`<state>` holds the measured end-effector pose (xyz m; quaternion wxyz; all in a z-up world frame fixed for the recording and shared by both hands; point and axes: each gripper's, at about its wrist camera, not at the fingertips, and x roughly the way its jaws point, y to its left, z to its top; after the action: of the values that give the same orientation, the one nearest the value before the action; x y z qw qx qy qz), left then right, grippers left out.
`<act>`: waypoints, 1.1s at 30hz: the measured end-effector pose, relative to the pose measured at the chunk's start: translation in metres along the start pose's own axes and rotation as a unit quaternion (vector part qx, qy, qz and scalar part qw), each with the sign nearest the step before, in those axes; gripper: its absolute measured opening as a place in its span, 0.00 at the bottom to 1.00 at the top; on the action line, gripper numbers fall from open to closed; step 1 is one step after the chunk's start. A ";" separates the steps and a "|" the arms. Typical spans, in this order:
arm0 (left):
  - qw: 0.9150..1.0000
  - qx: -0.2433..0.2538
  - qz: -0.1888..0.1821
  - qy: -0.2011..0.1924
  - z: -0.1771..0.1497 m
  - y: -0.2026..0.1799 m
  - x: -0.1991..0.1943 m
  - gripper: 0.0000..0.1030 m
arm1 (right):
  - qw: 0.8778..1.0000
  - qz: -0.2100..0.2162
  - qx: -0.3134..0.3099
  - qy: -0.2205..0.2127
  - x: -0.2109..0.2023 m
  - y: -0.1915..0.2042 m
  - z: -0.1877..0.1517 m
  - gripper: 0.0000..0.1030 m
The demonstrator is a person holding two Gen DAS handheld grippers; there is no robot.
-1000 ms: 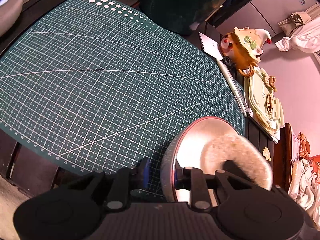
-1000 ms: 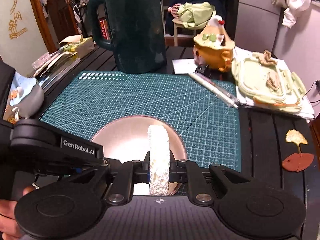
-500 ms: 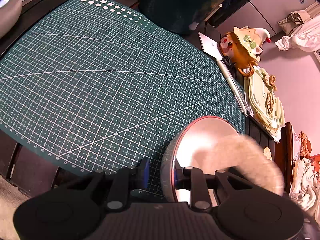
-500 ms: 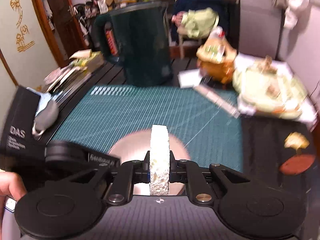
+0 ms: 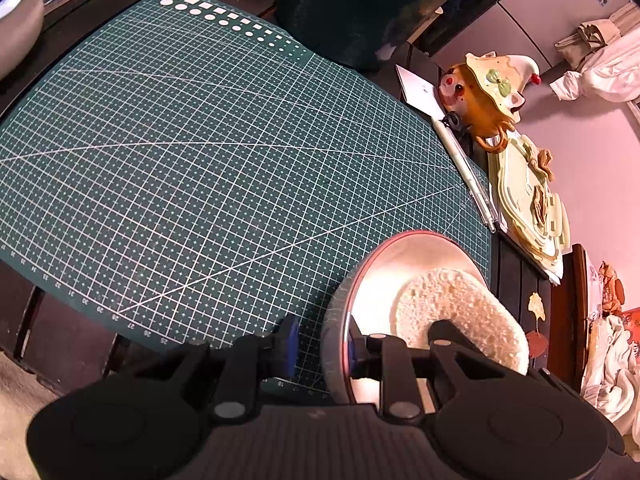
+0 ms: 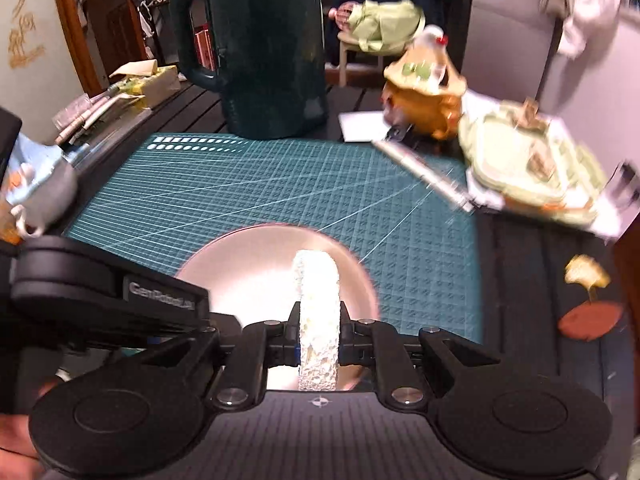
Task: Clean bowl
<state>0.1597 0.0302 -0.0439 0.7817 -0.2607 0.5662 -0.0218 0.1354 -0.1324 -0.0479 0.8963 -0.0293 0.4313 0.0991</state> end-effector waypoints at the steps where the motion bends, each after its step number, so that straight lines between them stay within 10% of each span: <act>1: 1.000 0.001 0.000 0.000 -0.001 0.000 -0.001 0.22 | 1.000 -0.001 0.001 -0.002 -0.002 -0.002 0.000 0.12; 24: 0.999 0.044 0.004 0.004 -0.002 -0.014 -0.003 0.22 | 0.995 0.027 0.075 -0.065 -0.052 -0.060 0.006 0.12; 33: 0.997 0.078 0.021 -0.003 -0.007 -0.028 -0.004 0.23 | 0.969 0.137 0.206 0.013 -0.032 -0.110 -0.011 0.12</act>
<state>0.1589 0.0046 -0.0301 0.8019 -0.1865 0.5655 -0.0484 0.1301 -0.2461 -0.0334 0.8553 0.2143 0.4537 0.1296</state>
